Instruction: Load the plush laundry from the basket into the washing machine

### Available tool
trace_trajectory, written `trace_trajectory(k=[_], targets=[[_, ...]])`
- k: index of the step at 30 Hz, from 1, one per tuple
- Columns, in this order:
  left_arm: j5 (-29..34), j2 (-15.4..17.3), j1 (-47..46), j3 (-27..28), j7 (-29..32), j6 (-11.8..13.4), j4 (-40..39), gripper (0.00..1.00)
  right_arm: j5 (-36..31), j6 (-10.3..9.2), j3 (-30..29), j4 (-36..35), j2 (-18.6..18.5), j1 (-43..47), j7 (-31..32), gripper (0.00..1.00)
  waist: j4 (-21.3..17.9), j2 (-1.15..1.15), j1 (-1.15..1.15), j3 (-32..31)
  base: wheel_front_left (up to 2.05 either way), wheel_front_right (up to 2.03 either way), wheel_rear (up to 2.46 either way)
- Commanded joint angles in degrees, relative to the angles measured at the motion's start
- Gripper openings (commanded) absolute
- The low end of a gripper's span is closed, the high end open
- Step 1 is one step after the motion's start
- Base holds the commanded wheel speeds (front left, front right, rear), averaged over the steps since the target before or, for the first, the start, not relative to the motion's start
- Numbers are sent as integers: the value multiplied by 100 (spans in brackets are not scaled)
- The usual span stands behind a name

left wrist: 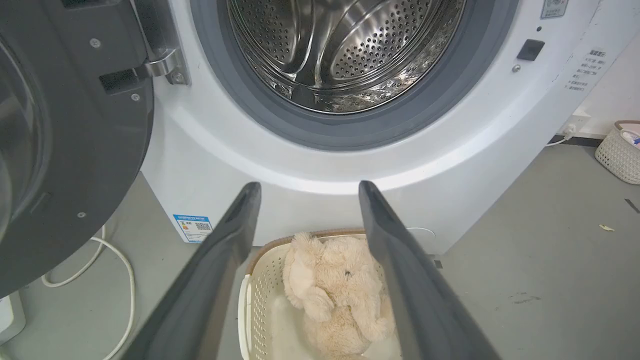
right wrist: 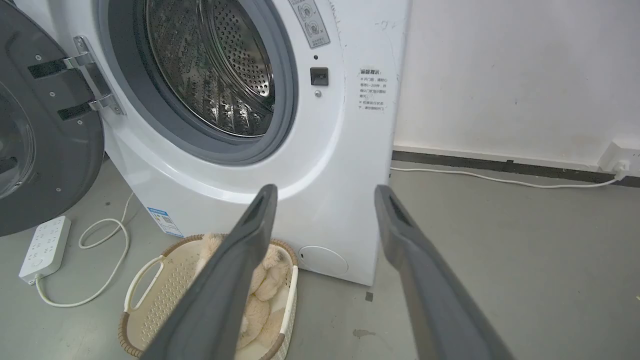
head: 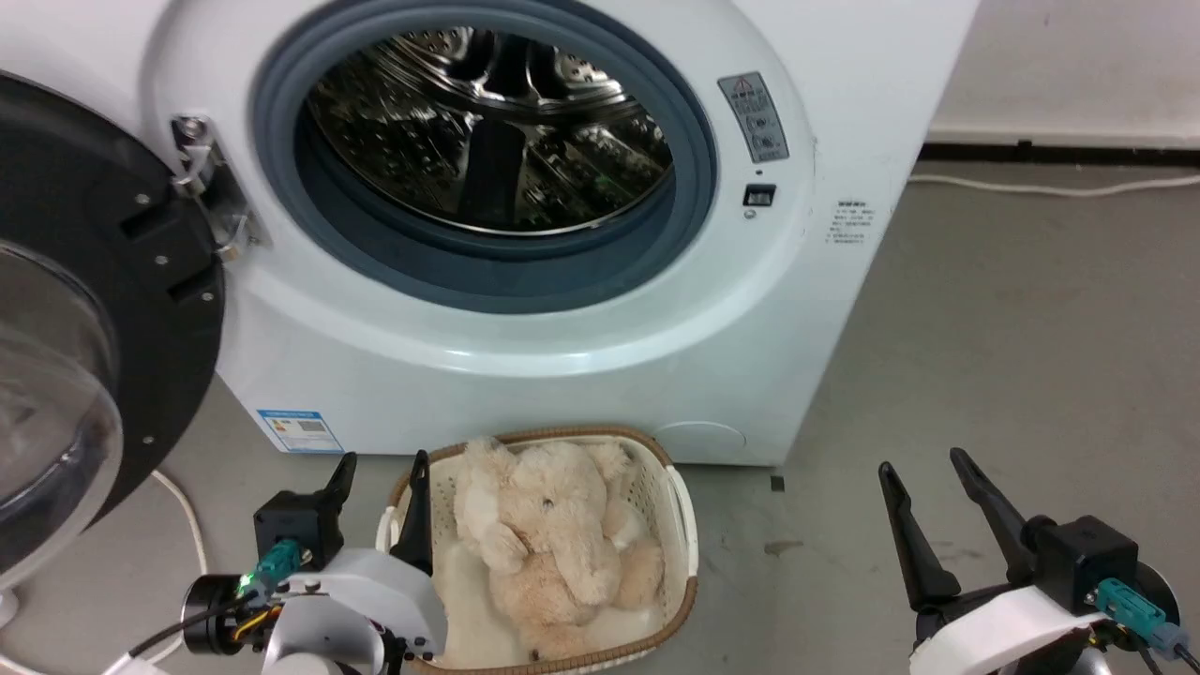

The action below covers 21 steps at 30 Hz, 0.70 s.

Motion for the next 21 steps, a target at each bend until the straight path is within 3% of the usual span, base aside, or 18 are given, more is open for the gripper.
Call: trace_trajectory(k=[1,10,21], targets=[[-88,48,-164,-23,-23,-24,146,100,88,-1,27,-55,0,-99,-63,100,-91,0,-1,139,0,0,0],[-257,166,-611,-97,36,-76,714,100,304,-1,61,-228,-1,-186,-160,100,-358,0,-1,596,0,0,0],[-471,358,-1322,-259,527,-42,1475,100,660,-1,-11,-468,-1,-167,-294,100,-676,0,-1,1308,0,0,0]])
